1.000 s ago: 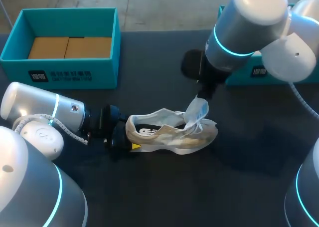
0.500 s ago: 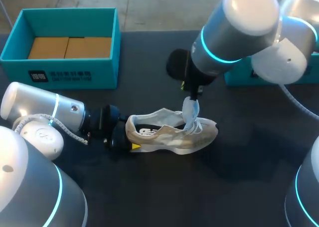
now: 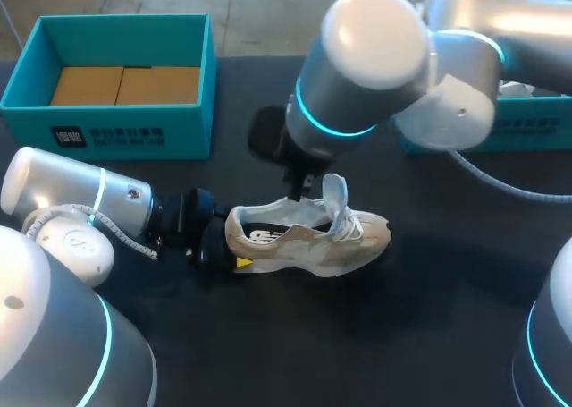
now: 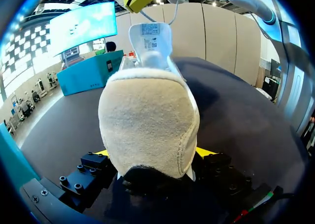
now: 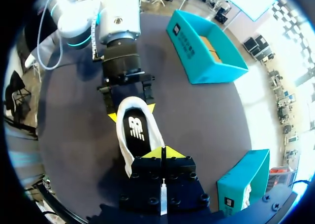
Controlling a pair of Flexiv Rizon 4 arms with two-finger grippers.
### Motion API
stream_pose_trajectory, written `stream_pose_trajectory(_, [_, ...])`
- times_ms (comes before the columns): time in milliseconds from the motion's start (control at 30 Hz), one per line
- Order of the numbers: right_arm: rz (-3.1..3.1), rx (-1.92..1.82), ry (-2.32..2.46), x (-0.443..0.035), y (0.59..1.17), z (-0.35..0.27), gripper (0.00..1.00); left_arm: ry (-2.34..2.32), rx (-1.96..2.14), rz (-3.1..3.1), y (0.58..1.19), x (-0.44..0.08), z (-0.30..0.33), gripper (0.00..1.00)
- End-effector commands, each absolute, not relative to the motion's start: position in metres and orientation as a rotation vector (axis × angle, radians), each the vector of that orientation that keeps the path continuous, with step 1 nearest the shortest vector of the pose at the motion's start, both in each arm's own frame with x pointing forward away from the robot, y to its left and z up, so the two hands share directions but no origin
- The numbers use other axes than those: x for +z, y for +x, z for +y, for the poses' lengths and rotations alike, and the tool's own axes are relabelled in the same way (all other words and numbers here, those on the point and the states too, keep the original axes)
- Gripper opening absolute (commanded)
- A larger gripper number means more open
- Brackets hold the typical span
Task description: Take the shoe out of the shoebox, open the shoe tongue, remove and reinsert the insole, then place the shoe into the shoebox
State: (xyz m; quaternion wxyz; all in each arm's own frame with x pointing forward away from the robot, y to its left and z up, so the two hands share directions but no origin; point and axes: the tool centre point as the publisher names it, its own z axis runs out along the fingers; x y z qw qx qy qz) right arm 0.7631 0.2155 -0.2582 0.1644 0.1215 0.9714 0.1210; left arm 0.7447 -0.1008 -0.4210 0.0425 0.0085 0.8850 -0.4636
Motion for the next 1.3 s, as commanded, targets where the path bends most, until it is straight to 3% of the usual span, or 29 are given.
stream_pose_trajectory(33, [2.793,0.294,0.362,-0.273,0.762,0.231,0.00,0.026,-1.412,2.709,0.743,-0.422,-0.099,0.00])
stream_pose_trajectory(800, [2.839,0.282,0.437,-0.286,0.758,0.224,0.00,0.026,-1.412,2.709,0.743,-0.422,-0.099,0.00])
stream_pose_trajectory(1300, [2.945,0.193,0.108,-0.320,0.748,0.236,0.00,0.026,-1.412,2.709,0.743,-0.422,-0.099,0.00])
